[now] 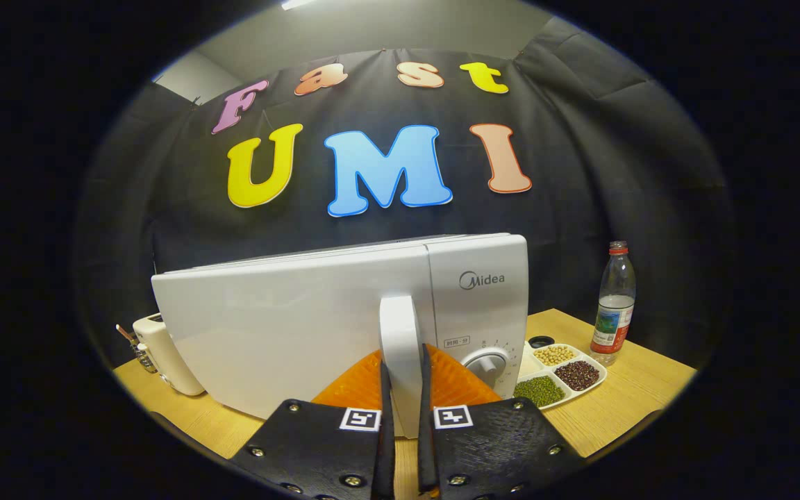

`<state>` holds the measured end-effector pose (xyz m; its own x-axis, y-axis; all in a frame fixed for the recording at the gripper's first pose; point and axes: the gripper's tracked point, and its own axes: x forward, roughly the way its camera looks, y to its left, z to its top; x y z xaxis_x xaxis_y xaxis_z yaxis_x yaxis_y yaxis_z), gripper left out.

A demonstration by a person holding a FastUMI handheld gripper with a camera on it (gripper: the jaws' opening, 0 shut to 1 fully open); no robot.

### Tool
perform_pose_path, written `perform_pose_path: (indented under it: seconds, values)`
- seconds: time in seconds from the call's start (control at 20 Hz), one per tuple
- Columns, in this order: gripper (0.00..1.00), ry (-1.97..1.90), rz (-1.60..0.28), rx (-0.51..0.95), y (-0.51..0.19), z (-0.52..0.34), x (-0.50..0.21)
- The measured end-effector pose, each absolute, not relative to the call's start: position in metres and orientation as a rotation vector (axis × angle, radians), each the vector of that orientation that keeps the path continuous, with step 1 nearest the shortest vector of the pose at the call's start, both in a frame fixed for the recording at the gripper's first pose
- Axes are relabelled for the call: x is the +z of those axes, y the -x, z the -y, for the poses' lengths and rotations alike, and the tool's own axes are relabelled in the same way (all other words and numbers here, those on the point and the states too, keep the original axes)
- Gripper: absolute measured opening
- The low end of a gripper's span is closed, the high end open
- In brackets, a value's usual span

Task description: Open the microwave, put the food inside, and close the microwave door.

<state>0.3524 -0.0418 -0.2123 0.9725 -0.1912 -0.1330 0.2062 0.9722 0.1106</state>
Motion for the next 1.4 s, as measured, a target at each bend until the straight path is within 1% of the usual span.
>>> perform_pose_path:
  seconds: [0.1,0.15,0.25,0.65,1.05,1.4]
  values:
    - [0.13,-0.129,-0.135,-0.209,-0.347,0.039,-0.213]
    - [0.1,-0.127,-0.113,-0.223,-0.336,0.036,-0.209]
    - [0.1,-0.075,-0.108,-0.217,-0.318,0.027,-0.206]
    - [0.09,-0.08,-0.116,-0.12,-0.253,-0.014,-0.206]
    - [0.09,-0.079,-0.092,-0.004,-0.19,-0.09,-0.201]
    - [0.09,-0.056,-0.053,0.033,-0.155,-0.161,-0.197]
